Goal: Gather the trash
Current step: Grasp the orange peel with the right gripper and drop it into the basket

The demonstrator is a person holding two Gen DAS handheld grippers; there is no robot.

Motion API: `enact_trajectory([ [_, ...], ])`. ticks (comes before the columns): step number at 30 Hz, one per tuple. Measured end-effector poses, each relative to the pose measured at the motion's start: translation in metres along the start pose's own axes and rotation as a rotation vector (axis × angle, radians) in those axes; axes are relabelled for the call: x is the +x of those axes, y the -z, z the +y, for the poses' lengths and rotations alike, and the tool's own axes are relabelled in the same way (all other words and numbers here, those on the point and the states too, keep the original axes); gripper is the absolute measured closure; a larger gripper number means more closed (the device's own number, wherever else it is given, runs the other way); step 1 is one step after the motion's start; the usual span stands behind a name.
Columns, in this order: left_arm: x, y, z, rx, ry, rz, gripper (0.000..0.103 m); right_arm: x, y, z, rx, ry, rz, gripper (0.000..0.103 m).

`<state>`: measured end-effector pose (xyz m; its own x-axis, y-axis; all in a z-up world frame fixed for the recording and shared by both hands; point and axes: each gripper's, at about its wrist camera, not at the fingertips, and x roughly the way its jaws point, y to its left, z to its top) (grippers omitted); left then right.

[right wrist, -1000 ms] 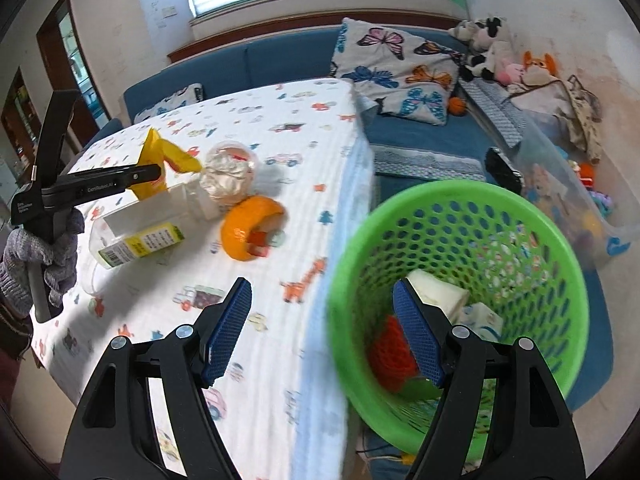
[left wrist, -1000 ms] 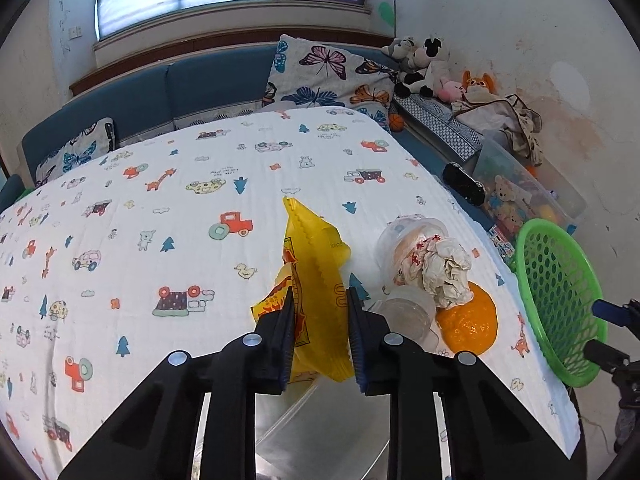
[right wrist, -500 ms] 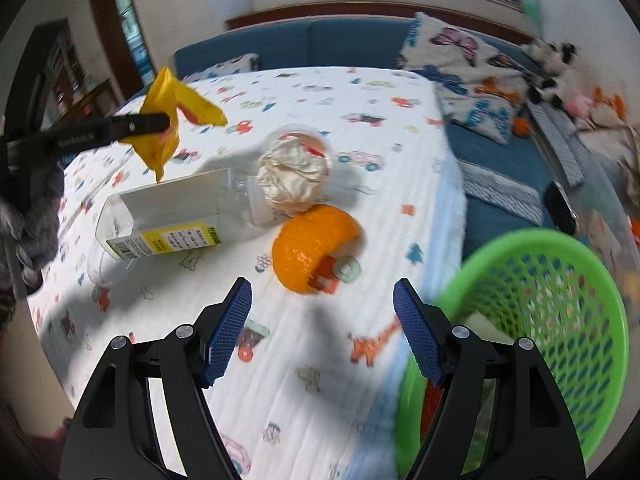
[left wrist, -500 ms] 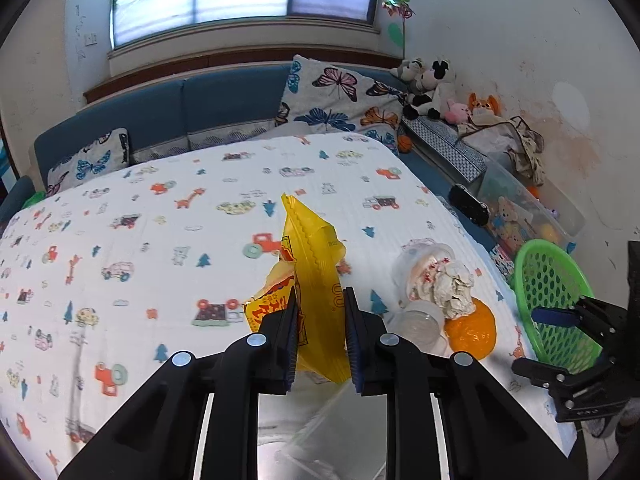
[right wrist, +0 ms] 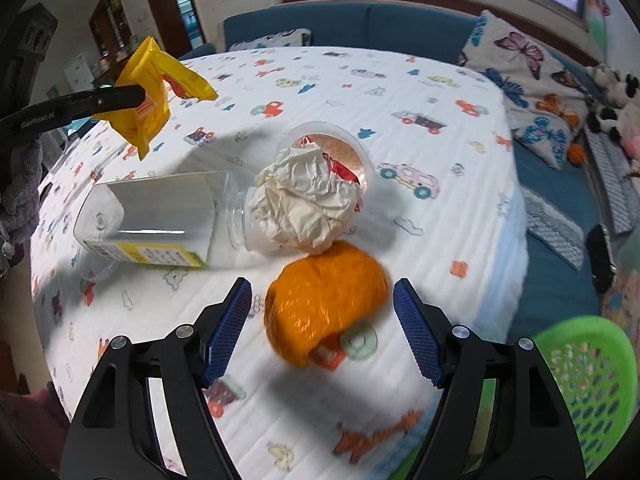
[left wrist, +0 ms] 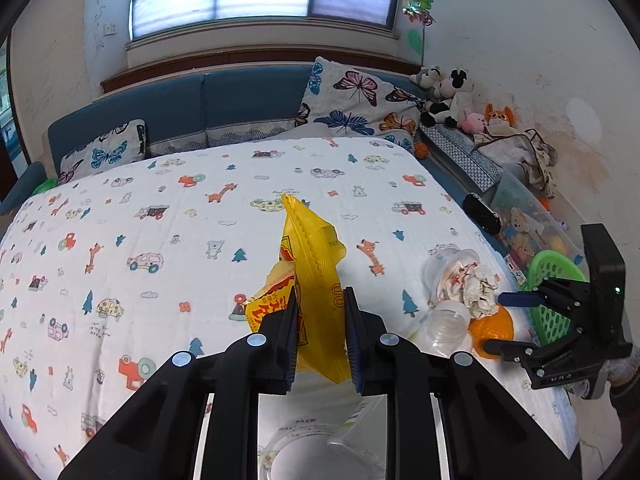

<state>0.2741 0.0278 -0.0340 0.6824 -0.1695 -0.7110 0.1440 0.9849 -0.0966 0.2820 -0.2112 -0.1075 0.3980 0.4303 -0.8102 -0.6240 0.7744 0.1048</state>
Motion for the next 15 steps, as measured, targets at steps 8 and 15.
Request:
enact_trajectory([
  [8,0.0039,0.0019,0.0042,-0.007,-0.007,0.011,0.083,0.0115,-0.0034,-0.0048,-0.013,-0.031,-0.005,0.034],
  [15,0.0027,0.0019,-0.0006,-0.009,0.003,0.008,0.083,0.0031,0.0045,-0.0006,0.004,-0.029,-0.019,0.052],
])
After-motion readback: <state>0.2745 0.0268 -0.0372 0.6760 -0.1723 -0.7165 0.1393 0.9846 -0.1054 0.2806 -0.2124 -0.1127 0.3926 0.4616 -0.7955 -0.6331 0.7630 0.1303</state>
